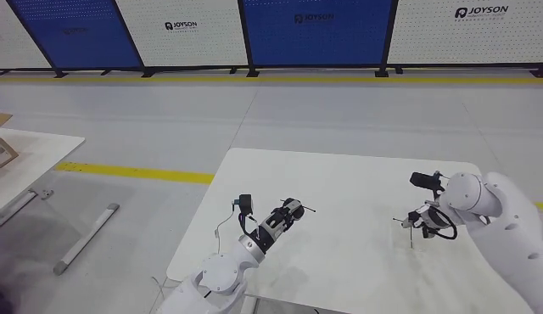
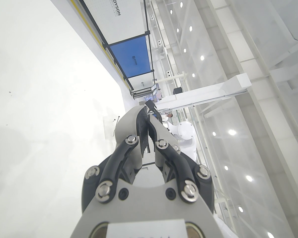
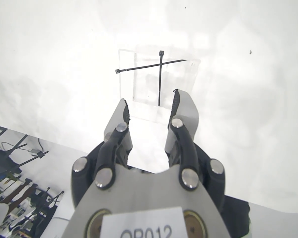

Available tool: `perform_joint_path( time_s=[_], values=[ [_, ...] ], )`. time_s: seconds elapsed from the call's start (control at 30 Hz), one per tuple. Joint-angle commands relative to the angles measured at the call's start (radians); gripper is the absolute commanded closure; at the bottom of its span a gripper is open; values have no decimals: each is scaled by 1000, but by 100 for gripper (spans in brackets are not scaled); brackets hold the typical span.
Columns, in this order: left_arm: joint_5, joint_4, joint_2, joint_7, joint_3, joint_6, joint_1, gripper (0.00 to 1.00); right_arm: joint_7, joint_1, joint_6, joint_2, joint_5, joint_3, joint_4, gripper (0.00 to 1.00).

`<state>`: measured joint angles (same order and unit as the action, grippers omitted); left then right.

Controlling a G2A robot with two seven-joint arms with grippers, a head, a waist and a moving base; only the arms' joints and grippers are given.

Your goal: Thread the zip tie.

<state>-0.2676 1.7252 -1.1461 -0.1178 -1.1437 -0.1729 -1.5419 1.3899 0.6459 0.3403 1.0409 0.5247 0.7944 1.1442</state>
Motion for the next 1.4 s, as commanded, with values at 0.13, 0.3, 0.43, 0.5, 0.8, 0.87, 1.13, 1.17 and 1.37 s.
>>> perform_joint_path(
  time_s=[0.13, 0.3, 0.43, 0.5, 0.8, 0.87, 1.13, 1.17, 1.37],
  values=[
    [0, 0, 0, 0, 0, 0, 0, 100, 0, -22, 0, 19, 2, -22, -49, 65],
    [0, 0, 0, 0, 0, 0, 0, 100, 0, -44, 0, 39, 4, -49, -95, 67],
    [0, 0, 0, 0, 0, 0, 0, 100, 0, -61, 0, 54, 4, -66, -129, 68],
    [0, 0, 0, 0, 0, 0, 0, 100, 0, -67, 0, 62, 5, -77, -143, 70],
    [0, 0, 0, 0, 0, 0, 0, 100, 0, -98, 0, 93, -1, -122, -211, 73],
    [0, 0, 0, 0, 0, 0, 0, 100, 0, -105, -1, 99, -6, -132, -225, 72],
    [0, 0, 0, 0, 0, 0, 0, 100, 0, -129, -1, 119, -16, -164, -285, 75],
    [0, 0, 0, 0, 0, 0, 0, 100, 0, -131, -2, 122, -18, -169, -291, 77],
    [0, 0, 0, 0, 0, 0, 0, 100, 0, -155, -7, 142, -32, -208, -339, 75]
  ],
)
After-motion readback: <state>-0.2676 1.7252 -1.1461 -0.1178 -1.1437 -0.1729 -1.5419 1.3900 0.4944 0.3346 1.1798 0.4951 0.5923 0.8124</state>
